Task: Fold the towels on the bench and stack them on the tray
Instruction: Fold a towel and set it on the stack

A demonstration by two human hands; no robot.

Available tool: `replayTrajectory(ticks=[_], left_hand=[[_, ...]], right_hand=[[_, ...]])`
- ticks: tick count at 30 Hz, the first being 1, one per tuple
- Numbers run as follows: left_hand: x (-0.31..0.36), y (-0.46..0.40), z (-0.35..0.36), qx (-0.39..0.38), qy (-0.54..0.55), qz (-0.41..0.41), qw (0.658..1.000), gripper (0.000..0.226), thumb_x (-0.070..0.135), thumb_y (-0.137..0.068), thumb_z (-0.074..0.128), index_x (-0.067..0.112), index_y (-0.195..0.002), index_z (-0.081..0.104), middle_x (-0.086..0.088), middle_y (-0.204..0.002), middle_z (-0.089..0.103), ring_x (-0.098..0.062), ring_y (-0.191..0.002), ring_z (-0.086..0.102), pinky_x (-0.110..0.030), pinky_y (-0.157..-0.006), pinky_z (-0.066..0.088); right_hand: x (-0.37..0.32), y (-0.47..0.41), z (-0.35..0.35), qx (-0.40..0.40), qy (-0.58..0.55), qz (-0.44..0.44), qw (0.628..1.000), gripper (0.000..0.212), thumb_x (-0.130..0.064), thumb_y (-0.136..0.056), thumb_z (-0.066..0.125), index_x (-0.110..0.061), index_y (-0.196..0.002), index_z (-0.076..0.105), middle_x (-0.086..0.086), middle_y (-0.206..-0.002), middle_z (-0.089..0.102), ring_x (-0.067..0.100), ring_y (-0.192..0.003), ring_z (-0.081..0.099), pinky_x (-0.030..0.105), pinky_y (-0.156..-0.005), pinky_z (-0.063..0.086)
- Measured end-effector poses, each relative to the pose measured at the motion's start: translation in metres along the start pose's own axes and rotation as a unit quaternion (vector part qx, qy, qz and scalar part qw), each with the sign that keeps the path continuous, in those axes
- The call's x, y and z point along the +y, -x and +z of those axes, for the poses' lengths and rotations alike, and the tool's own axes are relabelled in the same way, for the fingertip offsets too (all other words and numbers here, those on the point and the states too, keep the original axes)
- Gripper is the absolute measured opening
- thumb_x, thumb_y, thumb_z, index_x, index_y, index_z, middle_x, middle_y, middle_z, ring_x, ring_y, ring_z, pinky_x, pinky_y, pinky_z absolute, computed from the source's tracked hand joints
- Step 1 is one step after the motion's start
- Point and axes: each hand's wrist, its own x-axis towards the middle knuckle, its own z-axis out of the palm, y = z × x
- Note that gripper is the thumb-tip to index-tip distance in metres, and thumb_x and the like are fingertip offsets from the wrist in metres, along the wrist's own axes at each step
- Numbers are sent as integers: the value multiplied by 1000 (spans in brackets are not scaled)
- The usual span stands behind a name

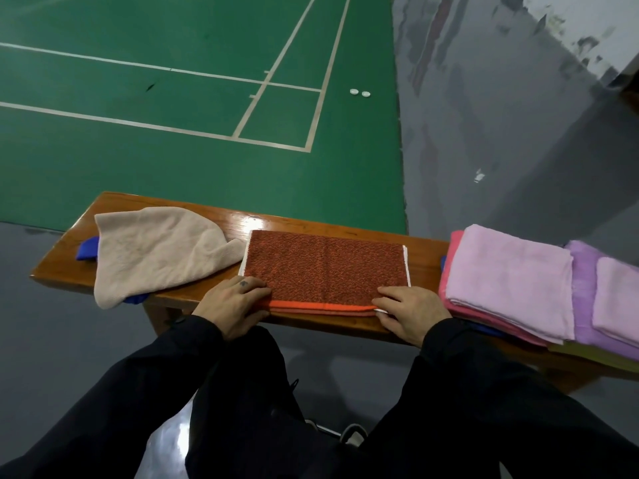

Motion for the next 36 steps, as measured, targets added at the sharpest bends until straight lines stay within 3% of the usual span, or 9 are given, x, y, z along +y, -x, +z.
replayTrajectory(ticks=[3, 8, 13, 16, 19, 24, 27, 32, 36], left_hand=[[-3, -1, 1, 23, 14, 0, 1000, 38, 42, -89, 72, 24, -122, 72, 1, -124, 68, -22, -110, 65, -37, -93, 55], [4, -3, -5, 58, 51, -16, 997, 42, 43, -96, 44, 20, -111, 76, 0, -116, 72, -22, -101, 70, -34, -86, 58], [8, -6, -5, 56, 75, -85, 992, 42, 41, -98, 35, 19, -112, 68, -2, -109, 70, -26, -93, 70, -36, -76, 58], [10, -11, -6, 54, 110, -153, 981, 22, 29, -102, 46, 19, -112, 62, -3, -106, 69, -28, -93, 67, -39, -78, 54], [10, -7, -7, 27, 70, -92, 993, 30, 47, -99, 49, 23, -115, 60, 0, -108, 65, -26, -98, 66, -37, -81, 53], [35, -6, 3, 21, -10, 10, 1000, 71, 71, -87, 57, 23, -139, 55, -2, -138, 56, -24, -138, 48, -43, -110, 43], [63, -22, 13, 21, -12, -5, 1000, 65, 67, -88, 58, 23, -136, 56, -1, -133, 59, -23, -130, 52, -42, -100, 49], [78, -45, 17, 51, -20, -59, 997, 40, 26, -79, 74, 19, -117, 65, -3, -113, 66, -29, -100, 64, -42, -80, 54], [62, -41, 17, 59, -19, -36, 997, 31, 26, -90, 61, 18, -120, 66, -3, -113, 67, -26, -97, 62, -41, -81, 54]], right_hand=[[-4, -1, -2, 9, -24, 45, 999, 32, -43, -96, 53, -25, -100, 79, -4, -115, 76, 18, -99, 74, 33, -78, 60], [-9, -8, -8, -35, -54, 136, 989, 40, -51, -101, 37, -27, -105, 68, -8, -101, 73, 20, -89, 70, 39, -72, 57], [-9, -17, -11, -73, -155, 223, 960, 23, -44, -103, 51, -29, -97, 68, -10, -91, 67, 17, -84, 61, 41, -74, 51], [-7, -18, -11, -76, -187, 256, 945, 24, -48, -99, 54, -31, -95, 71, -12, -91, 68, 15, -85, 61, 41, -76, 52], [-11, -15, -10, -70, -126, 199, 969, 30, -49, -98, 46, -29, -93, 67, -10, -90, 64, 18, -85, 61, 39, -71, 51], [-14, -9, -1, -58, -104, 176, 977, 33, -46, -101, 35, -23, -94, 58, -5, -92, 60, 22, -85, 60, 41, -71, 49], [-16, -11, 1, -50, -94, 164, 981, 38, -45, -102, 27, -20, -95, 54, -2, -90, 55, 25, -79, 56, 44, -68, 49], [-18, -8, -2, -26, -85, 141, 986, 35, -39, -105, 28, -16, -93, 53, 1, -86, 51, 26, -73, 53, 46, -62, 49], [-14, -6, -3, -58, 9, 84, 995, 49, -59, -101, 36, -17, -100, 60, 1, -86, 59, 24, -73, 60, 39, -55, 51]])
